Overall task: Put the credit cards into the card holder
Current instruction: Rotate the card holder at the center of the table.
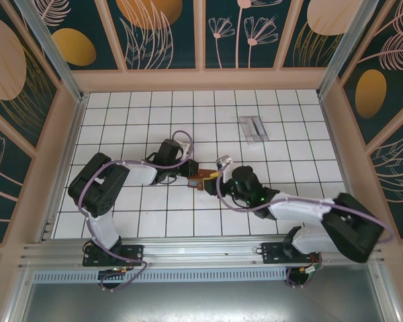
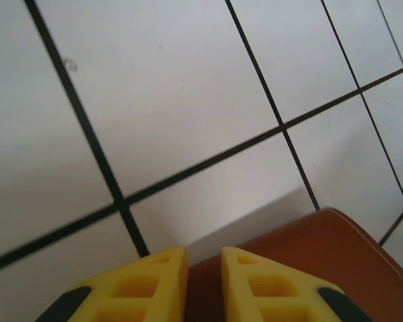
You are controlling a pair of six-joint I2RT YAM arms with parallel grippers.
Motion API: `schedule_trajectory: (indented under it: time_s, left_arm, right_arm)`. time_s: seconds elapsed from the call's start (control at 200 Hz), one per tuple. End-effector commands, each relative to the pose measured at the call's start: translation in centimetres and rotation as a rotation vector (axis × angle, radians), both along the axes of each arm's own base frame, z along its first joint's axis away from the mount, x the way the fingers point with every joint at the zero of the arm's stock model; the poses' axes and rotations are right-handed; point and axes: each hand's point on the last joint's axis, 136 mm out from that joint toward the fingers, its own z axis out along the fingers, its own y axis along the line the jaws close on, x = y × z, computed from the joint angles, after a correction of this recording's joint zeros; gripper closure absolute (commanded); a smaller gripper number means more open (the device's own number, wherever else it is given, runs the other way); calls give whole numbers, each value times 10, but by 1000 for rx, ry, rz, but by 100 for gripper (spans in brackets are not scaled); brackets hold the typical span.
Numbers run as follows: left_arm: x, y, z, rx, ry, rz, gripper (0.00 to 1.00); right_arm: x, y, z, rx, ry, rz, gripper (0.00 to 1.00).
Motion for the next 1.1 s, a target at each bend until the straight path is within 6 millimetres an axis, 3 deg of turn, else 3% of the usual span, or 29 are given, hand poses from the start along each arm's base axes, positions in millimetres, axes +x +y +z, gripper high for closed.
schedule_trajectory:
  time_s: [0.0,0.14,0.3,0.34,0.375,0.435,0.546,0.671,0.901,1.096]
  left_arm:
    - [-23,16,-23,13,98,52,78]
    - [-29,21,-36,31,137,70,79]
    - [-44,17,-31,-42,182,95,80]
    - [-48,17,-30,-43,183,102,79]
    - [-50,18,-29,-38,179,109,79]
    - [-54,18,-26,-34,170,110,79]
    - [-55,25,-25,-7,148,141,79]
    - [-53,29,-17,95,64,173,78]
    - [-63,22,-9,47,84,189,76]
    - [-65,24,-7,72,64,168,73]
  right_arm:
    - [12,-39,2,175,165,-317,56]
    - [-2,-46,-19,279,455,-430,62]
    - [-21,-50,-45,457,762,-539,62]
    - [-25,-49,-45,545,814,-536,59]
    - [-27,-50,-43,624,854,-540,45]
    - [-32,-50,-39,700,870,-519,41]
    - [-33,-52,-44,544,894,-612,32]
    - [-40,-67,-58,408,928,-832,36]
    - [-57,-43,-70,293,980,-899,35]
    - [-61,-17,-78,348,1034,-868,37]
